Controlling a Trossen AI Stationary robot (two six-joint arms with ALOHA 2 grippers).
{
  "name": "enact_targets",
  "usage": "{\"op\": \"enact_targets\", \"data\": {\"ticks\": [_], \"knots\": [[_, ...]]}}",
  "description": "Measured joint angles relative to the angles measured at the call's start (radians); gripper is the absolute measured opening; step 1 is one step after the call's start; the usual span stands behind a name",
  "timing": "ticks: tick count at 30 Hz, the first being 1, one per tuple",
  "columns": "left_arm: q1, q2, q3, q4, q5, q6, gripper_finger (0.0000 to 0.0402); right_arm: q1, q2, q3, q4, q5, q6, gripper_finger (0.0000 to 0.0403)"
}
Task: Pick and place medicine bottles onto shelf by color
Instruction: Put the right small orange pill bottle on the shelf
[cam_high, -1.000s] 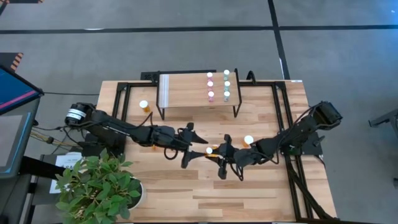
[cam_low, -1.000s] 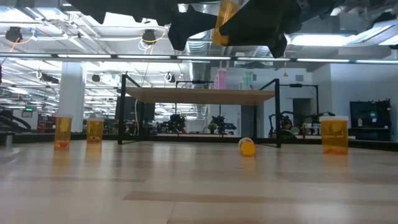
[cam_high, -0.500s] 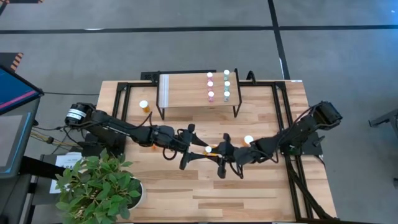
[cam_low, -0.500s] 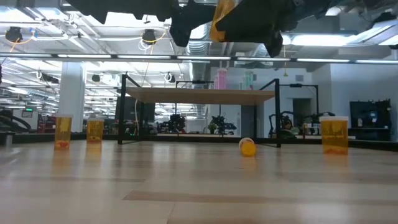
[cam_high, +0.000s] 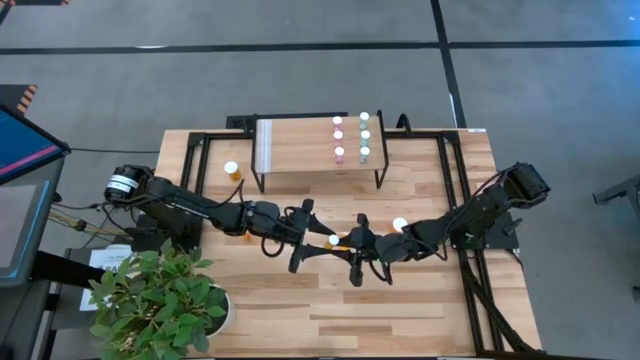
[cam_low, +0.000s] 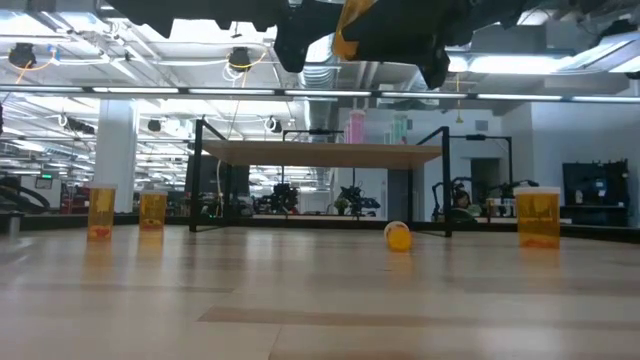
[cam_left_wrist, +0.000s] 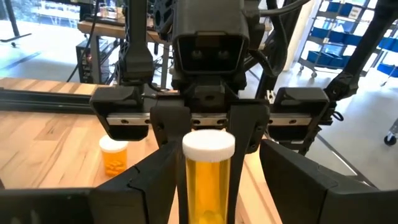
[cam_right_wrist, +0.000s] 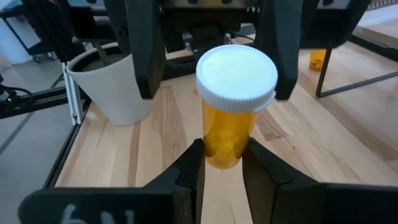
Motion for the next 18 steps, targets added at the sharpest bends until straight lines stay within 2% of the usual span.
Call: {"op": "enact_targets", "data": {"ticks": [18], "knots": [[-0.016,0.000,-0.001,0.050,0.000,-0.002,0.0210,0.000,0.000,0.000,0.033,-0.023,-0.030,0.0099]]}}
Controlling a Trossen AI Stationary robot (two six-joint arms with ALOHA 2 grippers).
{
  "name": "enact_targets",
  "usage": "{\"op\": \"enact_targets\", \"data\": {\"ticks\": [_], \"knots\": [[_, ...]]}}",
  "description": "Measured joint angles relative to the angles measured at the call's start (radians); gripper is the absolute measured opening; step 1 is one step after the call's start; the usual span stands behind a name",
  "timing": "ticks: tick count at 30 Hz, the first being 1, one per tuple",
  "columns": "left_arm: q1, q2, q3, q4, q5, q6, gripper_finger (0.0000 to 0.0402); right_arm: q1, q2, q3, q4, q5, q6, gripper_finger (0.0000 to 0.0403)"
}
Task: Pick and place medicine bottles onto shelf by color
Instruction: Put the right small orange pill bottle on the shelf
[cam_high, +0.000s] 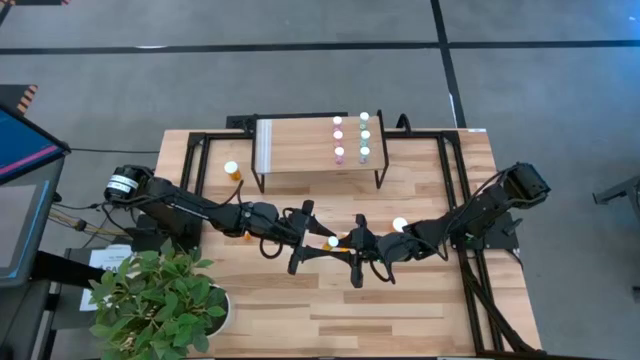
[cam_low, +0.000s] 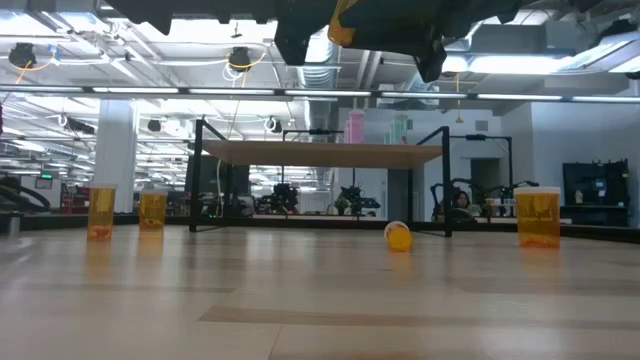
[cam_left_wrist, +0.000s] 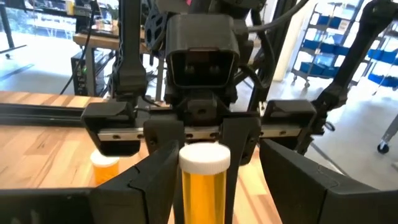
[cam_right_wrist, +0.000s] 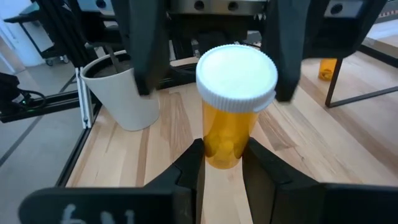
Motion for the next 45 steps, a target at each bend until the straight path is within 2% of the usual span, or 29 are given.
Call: {"op": "enact_targets", "data": {"ticks": [22,35,45], "knots": [[0.008,0.000,0.000,-0.028,-0.028,-0.026,0.0210,0.000,0.000,0.000,-0.008,-0.002,-0.005,0.0099],[0.008,-0.001,0.000,-0.028,-0.030,0.019,0.0209,0.000,0.000,0.000,-0.008,0.000,-0.004,0.0099],[0.007,-0.001,0.000,-0.028,-0.029,0.026,0.0150,0.000,0.000,0.000,-0.008,0.000,-0.004,0.0099]]}}
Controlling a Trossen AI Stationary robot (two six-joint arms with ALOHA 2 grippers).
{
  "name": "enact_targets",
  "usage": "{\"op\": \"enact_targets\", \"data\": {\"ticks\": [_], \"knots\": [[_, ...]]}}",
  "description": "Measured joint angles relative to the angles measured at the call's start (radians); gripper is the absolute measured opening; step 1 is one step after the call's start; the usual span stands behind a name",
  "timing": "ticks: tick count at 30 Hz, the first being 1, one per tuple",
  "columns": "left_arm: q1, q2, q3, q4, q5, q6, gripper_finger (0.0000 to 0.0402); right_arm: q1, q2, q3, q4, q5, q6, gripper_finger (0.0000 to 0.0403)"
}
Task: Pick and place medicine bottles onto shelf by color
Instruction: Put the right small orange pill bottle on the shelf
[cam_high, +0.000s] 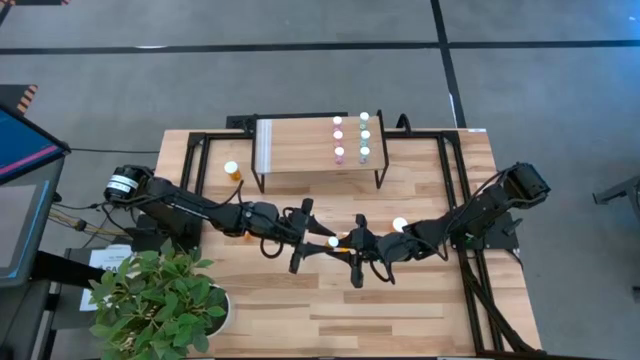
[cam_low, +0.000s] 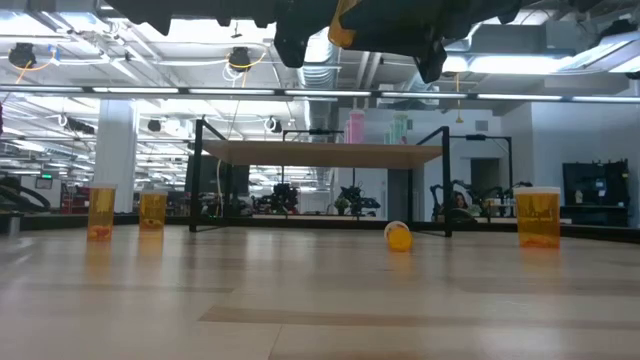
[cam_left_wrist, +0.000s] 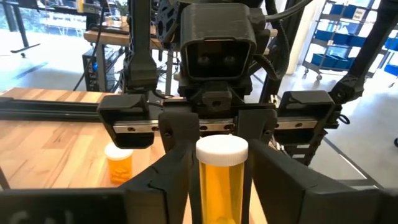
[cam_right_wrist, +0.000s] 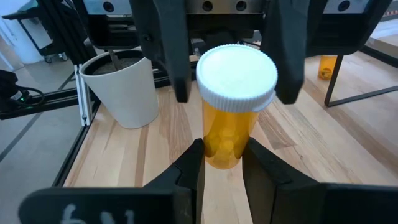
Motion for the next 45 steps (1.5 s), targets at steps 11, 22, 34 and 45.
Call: {"op": "enact_targets", "data": {"ticks": [11,22,34,45], "knots": [[0.000,0.000,0.000,0.000,0.002,-0.002,0.0101,0.000,0.000,0.000,0.000,0.000,0.000,0.0099],[0.000,0.000,0.000,-0.001,0.001,-0.026,0.0103,0.001,0.000,0.000,0.000,0.005,0.010,0.0168],[0.040,-0.015,0.001,-0.009,0.000,-0.029,0.0103,0.042,-0.097,-0.001,-0.212,-0.039,0.097,0.0232],[0.178,-0.135,0.001,-0.037,-0.488,0.130,0.0105,0.085,-0.120,-0.001,-0.216,-0.020,0.086,0.0224]]}}
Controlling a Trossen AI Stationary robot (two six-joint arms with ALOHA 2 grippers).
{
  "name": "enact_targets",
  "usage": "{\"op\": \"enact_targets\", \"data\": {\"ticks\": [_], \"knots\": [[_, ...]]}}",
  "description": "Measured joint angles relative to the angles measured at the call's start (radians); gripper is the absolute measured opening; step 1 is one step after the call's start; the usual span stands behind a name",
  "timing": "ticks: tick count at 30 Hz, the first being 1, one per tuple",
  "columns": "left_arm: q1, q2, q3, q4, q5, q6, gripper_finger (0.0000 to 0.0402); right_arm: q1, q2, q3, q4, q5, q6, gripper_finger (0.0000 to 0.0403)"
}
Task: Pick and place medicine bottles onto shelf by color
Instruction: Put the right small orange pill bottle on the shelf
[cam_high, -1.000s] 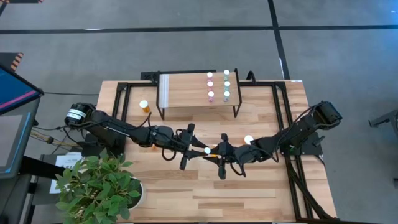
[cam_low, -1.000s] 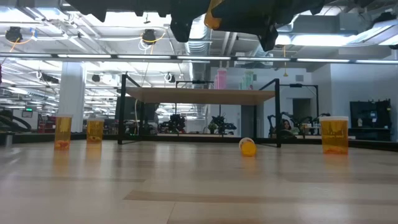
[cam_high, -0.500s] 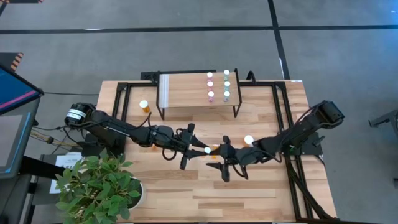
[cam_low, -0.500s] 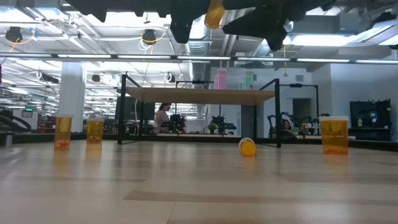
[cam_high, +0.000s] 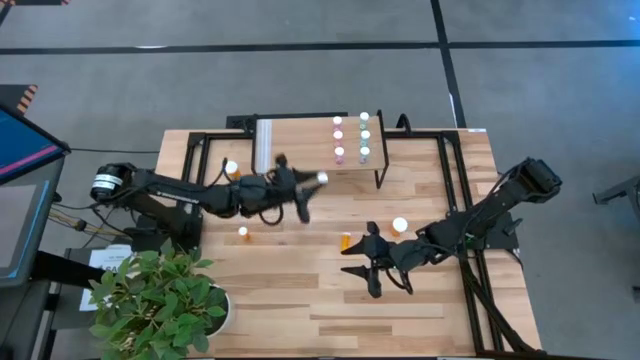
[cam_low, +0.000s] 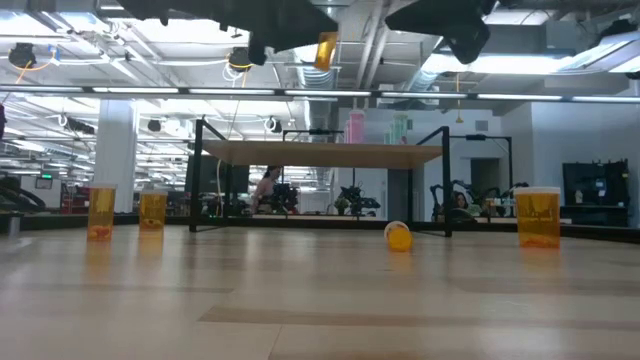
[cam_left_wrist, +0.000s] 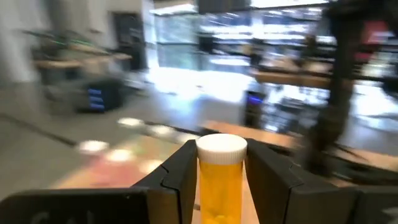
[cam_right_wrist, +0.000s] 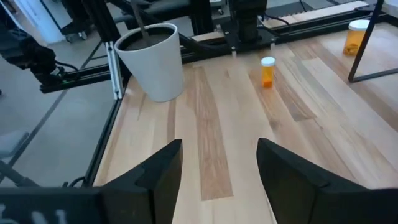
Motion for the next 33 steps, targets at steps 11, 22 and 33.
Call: {"op": "enact_targets", "data": {"ticks": [11,22,33], "knots": [[0.207,0.161,0.001,0.269,-0.036,0.051,0.0105,-0.020,0.003,0.000,-0.020,0.000,0.000,0.0224],[0.371,0.289,0.000,0.331,0.024,-0.121,0.0105,-0.018,0.003,0.000,-0.025,-0.001,-0.027,0.0223],[0.447,0.332,0.000,0.378,0.038,-0.145,0.0105,-0.018,0.004,0.000,-0.025,-0.001,-0.035,0.0223]]}}
